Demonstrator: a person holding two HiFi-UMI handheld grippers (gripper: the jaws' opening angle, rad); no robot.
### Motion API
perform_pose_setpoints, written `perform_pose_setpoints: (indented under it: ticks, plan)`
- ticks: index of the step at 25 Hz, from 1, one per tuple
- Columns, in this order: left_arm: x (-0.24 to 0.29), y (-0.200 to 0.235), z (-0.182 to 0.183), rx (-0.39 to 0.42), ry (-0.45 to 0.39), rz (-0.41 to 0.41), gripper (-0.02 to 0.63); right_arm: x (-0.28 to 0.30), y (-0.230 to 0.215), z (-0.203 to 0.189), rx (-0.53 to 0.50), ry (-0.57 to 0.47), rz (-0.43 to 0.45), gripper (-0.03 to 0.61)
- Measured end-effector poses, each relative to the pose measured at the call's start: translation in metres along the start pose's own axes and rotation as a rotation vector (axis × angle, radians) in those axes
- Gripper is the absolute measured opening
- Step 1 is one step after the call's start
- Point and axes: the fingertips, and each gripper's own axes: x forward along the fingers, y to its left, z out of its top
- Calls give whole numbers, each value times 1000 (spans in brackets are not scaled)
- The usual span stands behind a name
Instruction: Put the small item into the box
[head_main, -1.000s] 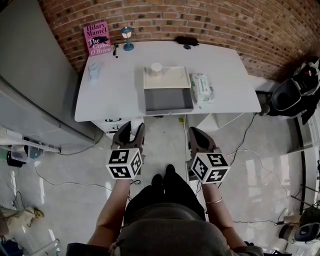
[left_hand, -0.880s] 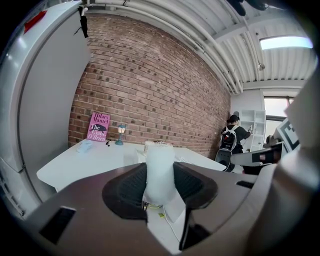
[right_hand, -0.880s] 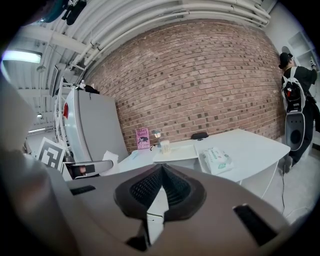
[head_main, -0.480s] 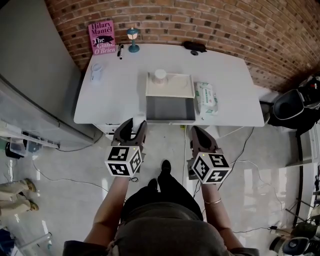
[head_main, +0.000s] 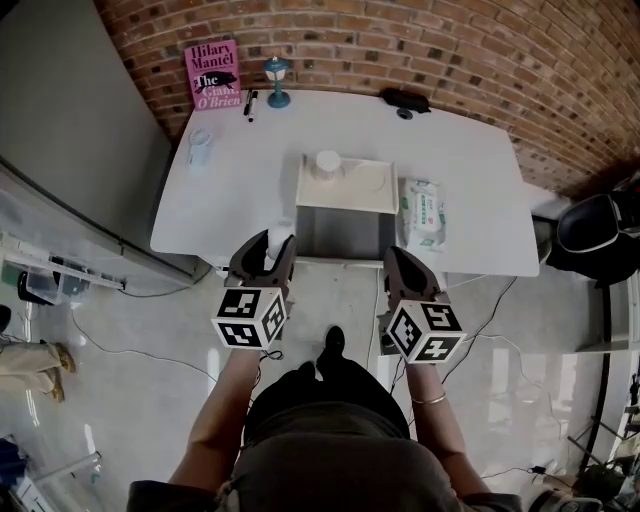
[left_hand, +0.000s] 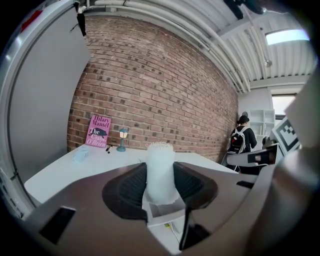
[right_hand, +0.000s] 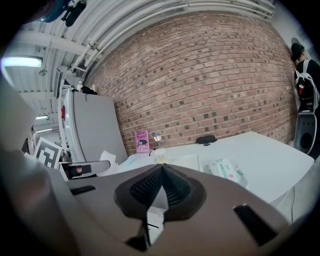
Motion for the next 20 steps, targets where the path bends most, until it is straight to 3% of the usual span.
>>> perform_pose_setpoints:
  ticks: [13,20]
  plan:
    - [30,0,2,25,21,32,173,24,-23,9,7,9,28,6]
    - [47,-7,-1,73,65,9,173,26,-37,9,25,14,14,6]
